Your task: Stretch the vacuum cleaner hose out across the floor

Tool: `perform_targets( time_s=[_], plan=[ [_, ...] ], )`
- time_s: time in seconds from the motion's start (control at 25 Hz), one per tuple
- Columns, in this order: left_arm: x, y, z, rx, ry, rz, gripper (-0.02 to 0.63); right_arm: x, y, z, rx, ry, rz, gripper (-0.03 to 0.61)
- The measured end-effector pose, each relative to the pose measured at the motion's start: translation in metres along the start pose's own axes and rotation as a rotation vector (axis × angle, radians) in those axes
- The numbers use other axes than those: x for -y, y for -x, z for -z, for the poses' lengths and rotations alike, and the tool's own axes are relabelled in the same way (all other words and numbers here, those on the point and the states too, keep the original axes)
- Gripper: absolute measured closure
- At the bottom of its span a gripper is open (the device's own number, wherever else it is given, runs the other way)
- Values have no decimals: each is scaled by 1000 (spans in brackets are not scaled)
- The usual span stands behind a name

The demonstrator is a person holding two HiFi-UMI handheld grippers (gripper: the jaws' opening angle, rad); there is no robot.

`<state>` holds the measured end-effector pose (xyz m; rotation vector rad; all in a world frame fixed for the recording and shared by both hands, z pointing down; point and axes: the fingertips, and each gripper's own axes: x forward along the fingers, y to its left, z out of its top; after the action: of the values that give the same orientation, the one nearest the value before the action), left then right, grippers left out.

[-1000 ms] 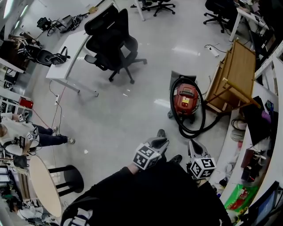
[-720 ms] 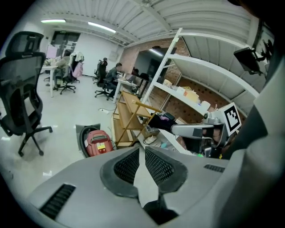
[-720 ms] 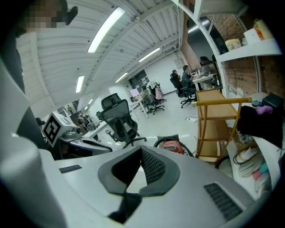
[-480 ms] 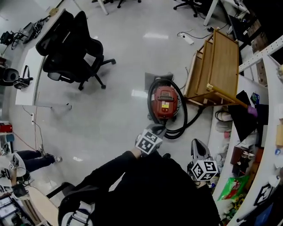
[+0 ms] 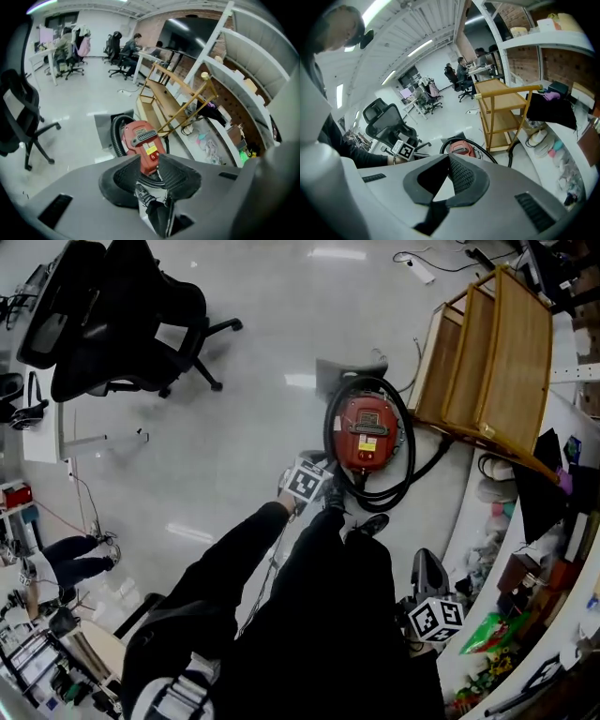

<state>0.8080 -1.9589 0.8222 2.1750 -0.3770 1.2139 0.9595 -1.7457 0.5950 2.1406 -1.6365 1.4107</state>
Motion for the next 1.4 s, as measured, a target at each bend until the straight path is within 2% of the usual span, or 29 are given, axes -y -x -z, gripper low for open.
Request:
perform_targets(
  time_s=[0.12,0.24,0.44,0.6,0.68,0.76,0.8,0.84,0.88,1.04,1.2,1.4],
  plan=[
    [-33,-47,10,-50,145,10,355,11,-6,2,5,-103,28,565],
    [-65,-87,19,-99,226,-15,307,19,-9,9,-13,-144,58,565],
    [-104,-135,29,-145,336,-65,304,39,-10,29,-65,-197,121,565],
    [-125,-166,38,-158,411,-95,304,42,-12,33,-69,-178,144,565],
    [-127,-175,41,-164,444,-78,305,38,-11,39,-89,-148,143,565],
    [-114,-178,42,-166,493,-11,308,35,-8,43,-113,-121,145,565],
    [-105,-178,40,-158,511,23,344,34,-7,44,-123,-111,148,565],
    [-97,-177,36,-139,522,45,414,34,-5,43,-129,-102,152,565],
    [-91,-174,31,-112,529,53,428,34,-5,41,-131,-95,154,565],
    [-72,-144,7,-11,499,65,430,22,-5,27,-117,-59,132,565],
    [-17,-115,-8,-24,320,167,430,2,-6,10,-89,2,82,565],
    [45,-70,-16,43,109,181,430,-19,-2,-12,-39,77,31,565]
  ],
)
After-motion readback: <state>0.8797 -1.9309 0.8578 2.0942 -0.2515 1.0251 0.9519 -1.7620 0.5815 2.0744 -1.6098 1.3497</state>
